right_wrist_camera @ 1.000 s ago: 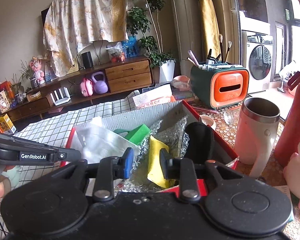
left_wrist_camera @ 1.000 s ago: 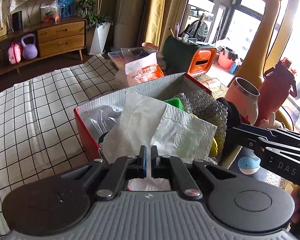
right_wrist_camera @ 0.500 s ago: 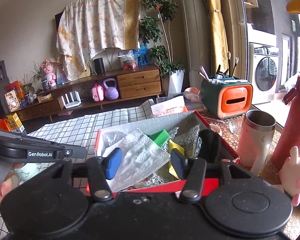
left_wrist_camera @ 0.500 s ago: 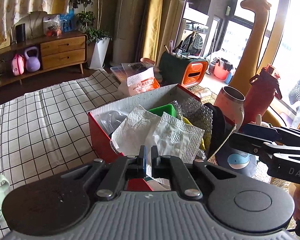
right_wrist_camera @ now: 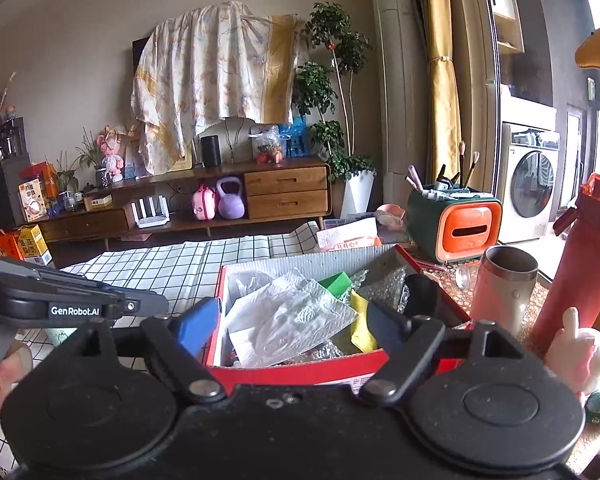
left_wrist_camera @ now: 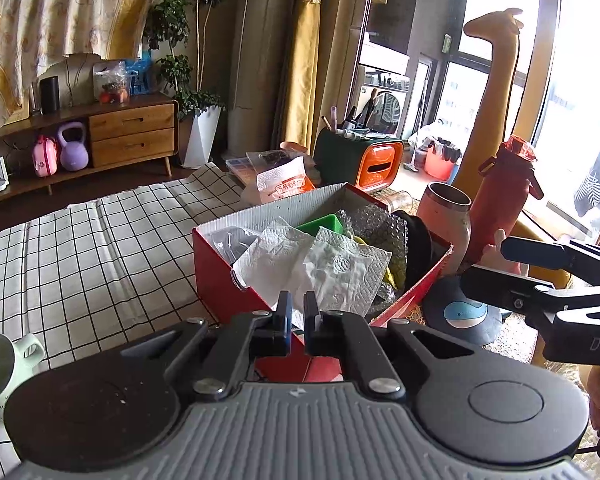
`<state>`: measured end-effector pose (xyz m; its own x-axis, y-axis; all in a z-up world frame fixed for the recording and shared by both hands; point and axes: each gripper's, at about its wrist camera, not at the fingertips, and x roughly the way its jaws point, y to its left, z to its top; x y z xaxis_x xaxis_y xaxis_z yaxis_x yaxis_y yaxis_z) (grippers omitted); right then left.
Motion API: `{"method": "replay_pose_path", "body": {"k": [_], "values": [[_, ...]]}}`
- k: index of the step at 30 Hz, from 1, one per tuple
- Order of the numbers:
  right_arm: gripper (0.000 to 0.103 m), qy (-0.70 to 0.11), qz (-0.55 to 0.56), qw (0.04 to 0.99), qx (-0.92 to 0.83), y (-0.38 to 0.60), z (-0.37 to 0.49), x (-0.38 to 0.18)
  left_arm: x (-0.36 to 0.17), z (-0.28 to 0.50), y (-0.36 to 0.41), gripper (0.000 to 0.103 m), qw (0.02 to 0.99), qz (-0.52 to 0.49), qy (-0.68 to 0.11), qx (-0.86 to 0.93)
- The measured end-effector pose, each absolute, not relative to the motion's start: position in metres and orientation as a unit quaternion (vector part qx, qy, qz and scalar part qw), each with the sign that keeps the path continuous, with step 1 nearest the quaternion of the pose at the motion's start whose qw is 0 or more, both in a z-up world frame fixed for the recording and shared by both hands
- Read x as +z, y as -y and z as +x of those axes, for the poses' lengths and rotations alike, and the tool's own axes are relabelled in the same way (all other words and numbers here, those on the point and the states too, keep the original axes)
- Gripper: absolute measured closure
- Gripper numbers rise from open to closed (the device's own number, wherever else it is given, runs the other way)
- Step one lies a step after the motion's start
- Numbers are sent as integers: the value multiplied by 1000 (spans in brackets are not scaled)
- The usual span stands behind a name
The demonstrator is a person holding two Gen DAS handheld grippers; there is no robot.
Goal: Organize soft objects
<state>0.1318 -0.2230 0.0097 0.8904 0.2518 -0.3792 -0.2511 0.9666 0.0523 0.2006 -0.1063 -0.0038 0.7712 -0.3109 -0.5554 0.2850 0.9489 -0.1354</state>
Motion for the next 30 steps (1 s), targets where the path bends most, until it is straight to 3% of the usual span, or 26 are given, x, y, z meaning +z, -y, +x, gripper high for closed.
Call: {"method": "replay_pose_path", "body": {"k": [3, 5, 7, 8, 12, 16, 23, 28, 30], "values": [[14, -190, 0, 974, 126, 223, 124, 9, -4, 192, 107, 90, 943, -17, -295, -155], [12, -187, -1, 975, 124, 223, 119, 9, -5, 186, 107, 75, 943, -16, -293, -158], [10, -184, -2, 975, 121, 223, 114, 9, -6, 180, 108, 38, 944, -15, -290, -157], [10, -183, -1, 976, 120, 223, 112, 9, -5, 177, 108, 33, 945, -15, -287, -159], [7, -183, 0, 976, 118, 226, 104, 7, -3, 164, 108, 32, 949, -13, -270, -159], [0, -179, 1, 977, 119, 226, 99, 8, -1, 155, 107, 18, 953, -15, -258, -157], [0, -186, 16, 973, 134, 226, 94, 10, 5, 143, 100, 18, 957, -38, -243, -156], [0, -186, 19, 973, 136, 224, 90, 12, 7, 138, 96, 0, 957, -45, -245, -147], [0, -186, 21, 973, 136, 223, 90, 12, 7, 136, 96, 0, 958, -47, -242, -145]]}}
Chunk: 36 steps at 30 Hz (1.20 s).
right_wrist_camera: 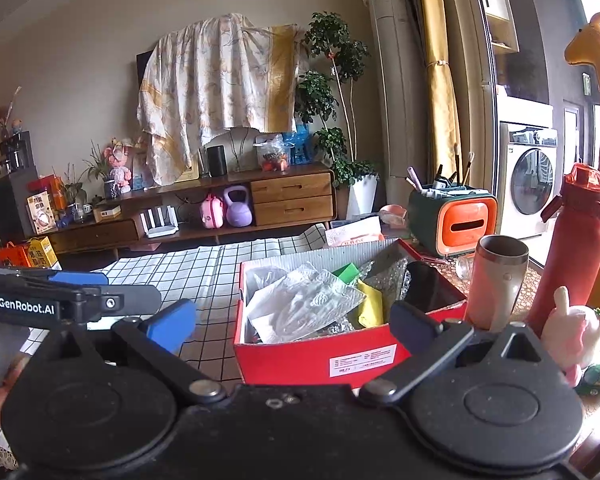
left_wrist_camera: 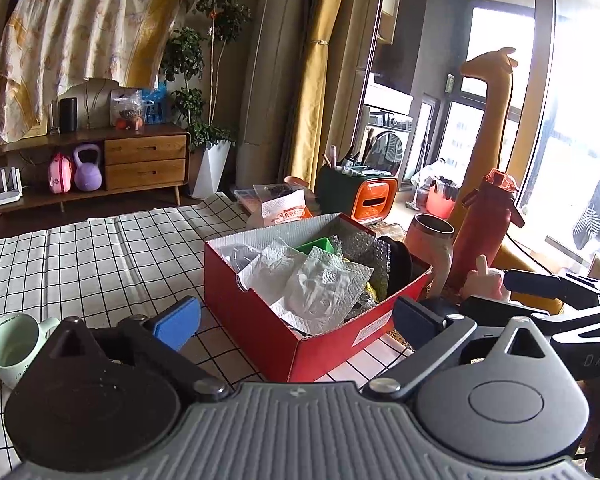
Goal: Organize soft objects
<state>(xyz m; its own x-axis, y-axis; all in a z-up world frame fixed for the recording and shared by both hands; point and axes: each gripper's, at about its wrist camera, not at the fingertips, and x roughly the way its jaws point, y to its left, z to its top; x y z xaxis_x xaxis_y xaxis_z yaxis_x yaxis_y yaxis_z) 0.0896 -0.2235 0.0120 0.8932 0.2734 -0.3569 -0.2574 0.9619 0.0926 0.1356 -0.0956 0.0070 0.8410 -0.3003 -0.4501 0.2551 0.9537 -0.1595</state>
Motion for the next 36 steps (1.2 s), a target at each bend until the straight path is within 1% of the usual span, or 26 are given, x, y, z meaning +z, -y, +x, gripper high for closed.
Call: {"method": "replay_pose_path", "body": {"k": [16, 22, 36], "values": [[0, -190, 22, 973, 125, 223, 86, 13, 10, 118, 98, 0, 965, -31, -224, -136], [0, -192, 21, 973, 124, 220, 85, 13, 11, 118, 93, 0, 963, -51, -228, -136], [0, -196, 22, 973, 118, 221, 87, 11, 9, 118, 95, 0, 963, -50, -236, -124]]}}
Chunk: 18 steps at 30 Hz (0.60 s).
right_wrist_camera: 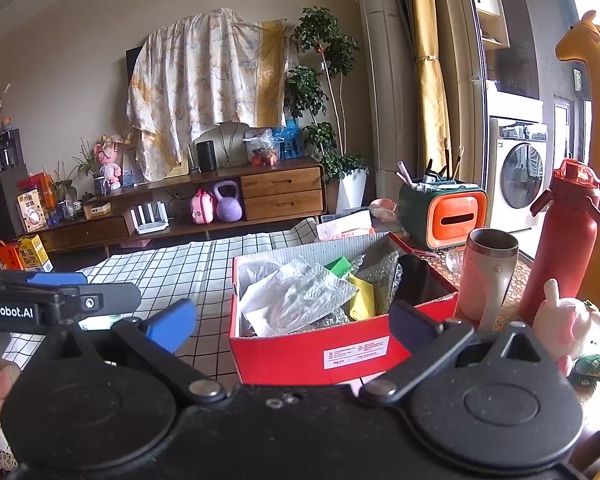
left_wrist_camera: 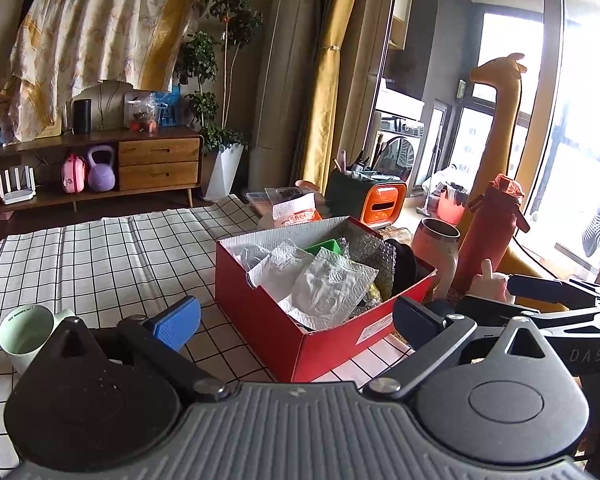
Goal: Organize soft objects
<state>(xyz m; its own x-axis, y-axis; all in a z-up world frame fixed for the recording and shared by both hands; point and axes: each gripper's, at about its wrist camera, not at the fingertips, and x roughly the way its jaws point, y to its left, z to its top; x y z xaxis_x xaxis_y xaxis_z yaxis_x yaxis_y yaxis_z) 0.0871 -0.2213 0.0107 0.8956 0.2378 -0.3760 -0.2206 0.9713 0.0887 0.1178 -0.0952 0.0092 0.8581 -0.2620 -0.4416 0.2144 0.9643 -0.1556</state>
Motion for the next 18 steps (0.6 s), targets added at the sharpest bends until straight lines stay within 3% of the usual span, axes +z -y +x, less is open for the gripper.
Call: {"method": "replay_pose_path", "body": {"k": [18], "values": [[0, -181, 22, 978, 101, 218, 81, 12, 8, 107, 100, 0, 968, -29, -218, -120]]}}
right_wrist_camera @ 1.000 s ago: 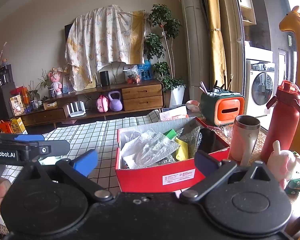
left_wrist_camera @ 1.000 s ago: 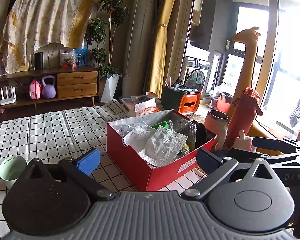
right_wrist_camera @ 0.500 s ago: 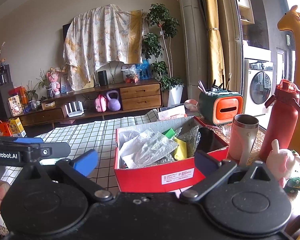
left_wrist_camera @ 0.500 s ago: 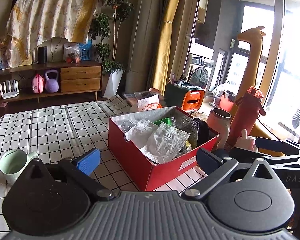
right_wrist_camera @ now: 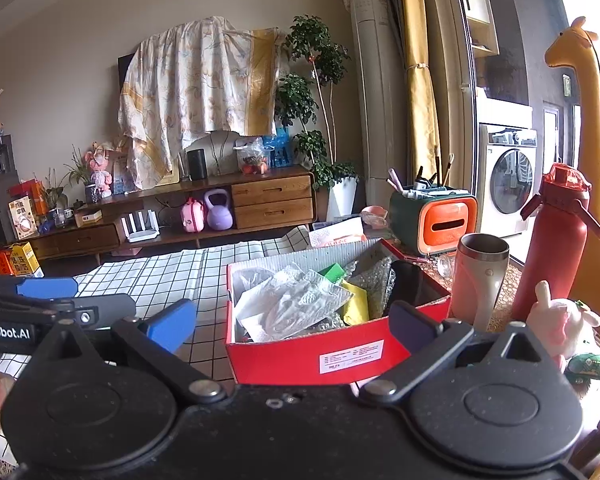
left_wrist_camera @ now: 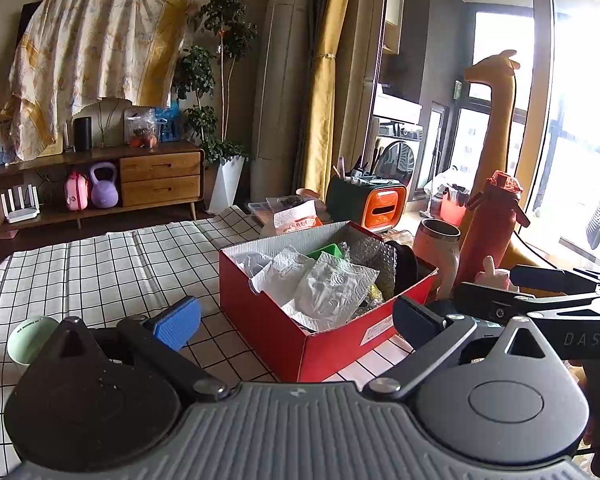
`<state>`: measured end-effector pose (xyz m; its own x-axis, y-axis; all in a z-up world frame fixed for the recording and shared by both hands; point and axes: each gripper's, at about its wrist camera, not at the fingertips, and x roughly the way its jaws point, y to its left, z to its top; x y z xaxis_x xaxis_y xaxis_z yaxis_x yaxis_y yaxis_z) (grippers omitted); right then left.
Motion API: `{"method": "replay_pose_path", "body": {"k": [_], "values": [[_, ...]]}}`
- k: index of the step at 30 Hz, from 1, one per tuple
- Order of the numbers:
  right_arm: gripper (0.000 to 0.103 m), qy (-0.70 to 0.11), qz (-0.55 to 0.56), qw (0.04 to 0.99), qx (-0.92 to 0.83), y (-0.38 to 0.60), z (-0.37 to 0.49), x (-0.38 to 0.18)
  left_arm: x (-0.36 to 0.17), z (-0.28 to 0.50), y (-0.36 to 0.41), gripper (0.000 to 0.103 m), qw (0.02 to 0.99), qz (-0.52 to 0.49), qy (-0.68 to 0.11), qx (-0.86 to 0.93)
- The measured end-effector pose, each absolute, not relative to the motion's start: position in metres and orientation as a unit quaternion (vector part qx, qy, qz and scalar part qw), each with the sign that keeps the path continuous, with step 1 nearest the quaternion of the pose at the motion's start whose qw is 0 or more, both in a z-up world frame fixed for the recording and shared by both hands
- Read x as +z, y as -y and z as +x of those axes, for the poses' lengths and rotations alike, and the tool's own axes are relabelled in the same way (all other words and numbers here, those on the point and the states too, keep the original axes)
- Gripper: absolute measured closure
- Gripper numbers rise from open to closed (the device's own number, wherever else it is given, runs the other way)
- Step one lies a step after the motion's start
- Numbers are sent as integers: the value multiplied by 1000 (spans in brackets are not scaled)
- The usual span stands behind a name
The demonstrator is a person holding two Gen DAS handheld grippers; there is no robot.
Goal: Organize soft objects
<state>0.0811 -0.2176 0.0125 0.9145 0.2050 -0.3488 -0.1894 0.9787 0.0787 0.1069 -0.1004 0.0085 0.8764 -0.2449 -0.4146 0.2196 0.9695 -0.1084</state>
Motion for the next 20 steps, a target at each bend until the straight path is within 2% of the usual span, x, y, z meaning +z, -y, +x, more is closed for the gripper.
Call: {"method": "replay_pose_path", "body": {"k": [20], "values": [[0, -189, 21, 977, 98, 219, 77, 6, 1, 103, 104, 0, 968, -18, -222, -116]]}}
